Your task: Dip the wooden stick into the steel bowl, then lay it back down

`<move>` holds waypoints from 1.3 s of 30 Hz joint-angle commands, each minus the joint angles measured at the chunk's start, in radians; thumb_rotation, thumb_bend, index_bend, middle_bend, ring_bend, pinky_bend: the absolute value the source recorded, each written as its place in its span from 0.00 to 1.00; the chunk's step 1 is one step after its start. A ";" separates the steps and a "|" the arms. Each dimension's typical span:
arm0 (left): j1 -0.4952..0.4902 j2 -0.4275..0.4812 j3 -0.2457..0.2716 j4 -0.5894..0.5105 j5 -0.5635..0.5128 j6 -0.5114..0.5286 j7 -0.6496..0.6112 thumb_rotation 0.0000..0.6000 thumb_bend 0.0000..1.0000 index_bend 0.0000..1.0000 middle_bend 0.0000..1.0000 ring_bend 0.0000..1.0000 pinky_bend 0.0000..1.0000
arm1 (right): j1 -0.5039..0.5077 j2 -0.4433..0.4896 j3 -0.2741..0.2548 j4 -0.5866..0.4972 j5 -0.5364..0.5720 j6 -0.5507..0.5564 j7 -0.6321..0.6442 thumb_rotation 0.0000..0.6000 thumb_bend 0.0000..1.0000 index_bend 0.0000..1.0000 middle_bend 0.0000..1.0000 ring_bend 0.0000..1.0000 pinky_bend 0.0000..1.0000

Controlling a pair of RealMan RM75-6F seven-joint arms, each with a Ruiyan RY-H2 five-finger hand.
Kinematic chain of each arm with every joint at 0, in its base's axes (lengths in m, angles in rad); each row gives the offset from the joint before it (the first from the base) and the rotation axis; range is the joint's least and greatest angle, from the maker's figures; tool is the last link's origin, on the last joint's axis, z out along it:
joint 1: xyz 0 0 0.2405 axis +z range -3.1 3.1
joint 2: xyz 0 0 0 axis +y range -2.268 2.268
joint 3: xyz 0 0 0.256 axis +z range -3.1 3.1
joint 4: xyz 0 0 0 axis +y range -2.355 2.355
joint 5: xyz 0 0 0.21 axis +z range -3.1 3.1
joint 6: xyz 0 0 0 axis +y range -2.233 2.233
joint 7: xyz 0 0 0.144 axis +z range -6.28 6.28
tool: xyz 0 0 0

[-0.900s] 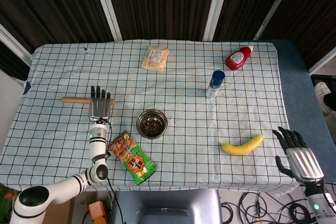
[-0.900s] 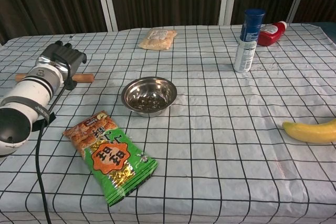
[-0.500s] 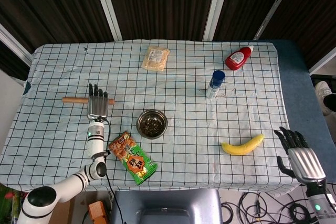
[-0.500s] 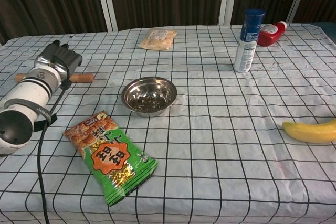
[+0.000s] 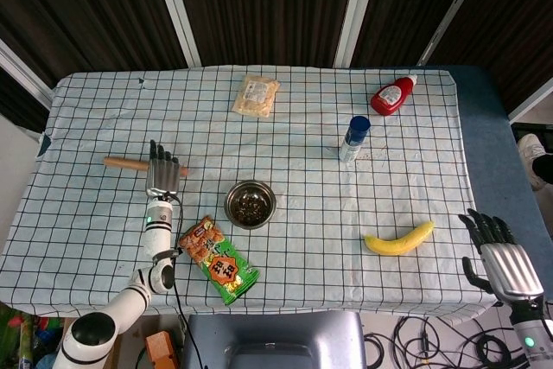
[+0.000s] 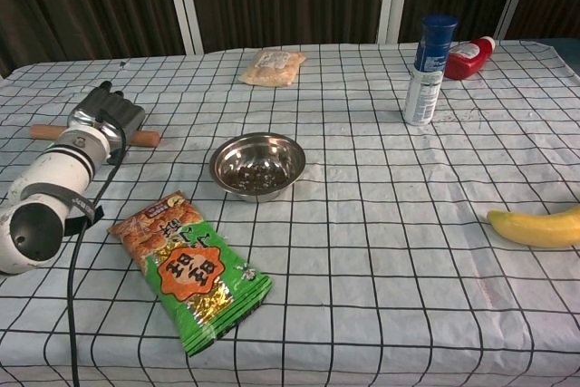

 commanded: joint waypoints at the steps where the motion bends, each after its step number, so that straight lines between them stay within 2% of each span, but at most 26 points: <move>1: 0.000 -0.020 0.004 0.037 0.033 -0.007 -0.035 1.00 0.40 0.43 0.29 0.14 0.00 | 0.000 0.006 -0.002 -0.003 -0.002 -0.001 0.004 1.00 0.48 0.00 0.00 0.00 0.00; 11: -0.001 -0.042 -0.001 0.094 0.100 -0.009 -0.113 1.00 0.40 0.57 0.38 0.20 0.00 | -0.003 0.017 -0.006 -0.006 -0.004 0.000 0.008 1.00 0.48 0.00 0.00 0.00 0.00; 14: 0.004 -0.034 0.007 0.086 0.137 0.021 -0.180 1.00 0.42 0.61 0.42 0.23 0.00 | -0.003 0.016 -0.006 -0.006 -0.004 -0.003 0.007 1.00 0.48 0.00 0.00 0.00 0.00; 18: 0.025 0.011 0.063 0.055 0.240 0.081 -0.350 1.00 0.45 0.64 0.50 0.28 0.00 | -0.002 0.013 -0.007 -0.006 -0.007 -0.003 0.004 1.00 0.48 0.00 0.00 0.00 0.00; 21: 0.042 0.039 0.079 0.033 0.293 0.151 -0.508 1.00 0.46 0.66 0.56 0.32 0.02 | -0.003 0.010 -0.009 -0.006 -0.012 -0.002 0.001 1.00 0.48 0.00 0.00 0.00 0.00; 27: 0.064 0.087 0.019 -0.052 0.308 0.276 -0.825 1.00 0.48 0.69 0.65 0.39 0.12 | -0.003 0.003 -0.012 -0.007 -0.017 -0.002 -0.011 1.00 0.48 0.00 0.00 0.00 0.00; 30: 0.080 0.136 -0.028 -0.147 0.301 0.326 -0.971 1.00 0.49 0.70 0.65 0.39 0.15 | -0.003 -0.002 -0.015 -0.008 -0.020 -0.003 -0.019 1.00 0.48 0.00 0.00 0.00 0.00; 32: 0.097 0.180 -0.074 -0.249 0.277 0.343 -1.045 1.00 0.50 0.70 0.65 0.39 0.17 | -0.003 -0.005 -0.016 -0.009 -0.022 -0.004 -0.025 1.00 0.48 0.00 0.00 0.00 0.00; 36: 0.165 0.327 -0.154 -0.578 0.188 0.280 -1.110 1.00 0.53 0.70 0.66 0.40 0.21 | -0.002 -0.010 -0.020 -0.011 -0.029 -0.005 -0.036 1.00 0.48 0.00 0.00 0.00 0.00; 37: 0.190 0.384 -0.177 -0.696 0.140 0.237 -1.111 1.00 0.53 0.70 0.66 0.40 0.22 | -0.002 -0.012 -0.021 -0.011 -0.029 -0.007 -0.038 1.00 0.48 0.00 0.00 0.00 0.00; 39: 0.225 0.467 -0.210 -0.850 0.055 0.181 -1.090 1.00 0.54 0.70 0.67 0.40 0.24 | -0.001 -0.014 -0.022 -0.012 -0.028 -0.010 -0.042 1.00 0.48 0.00 0.00 0.00 0.00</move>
